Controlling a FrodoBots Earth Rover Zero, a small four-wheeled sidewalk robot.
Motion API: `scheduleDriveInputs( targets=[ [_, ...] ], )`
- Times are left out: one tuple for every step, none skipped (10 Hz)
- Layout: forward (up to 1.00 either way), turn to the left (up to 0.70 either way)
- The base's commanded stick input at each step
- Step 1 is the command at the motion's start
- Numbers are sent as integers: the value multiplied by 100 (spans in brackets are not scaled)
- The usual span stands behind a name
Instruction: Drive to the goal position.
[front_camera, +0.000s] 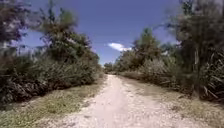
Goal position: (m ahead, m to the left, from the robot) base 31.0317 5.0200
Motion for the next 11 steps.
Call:
scheduleDriveInputs(
  targets=[
    [70, 0],
    [70, 0],
    [70, 0],
    [70, 0],
    [70, -14],
    [70, -35],
    [70, -35],
    [70, -35],
    [70, -35],
    [70, -30],
    [70, -16]
  ],
)
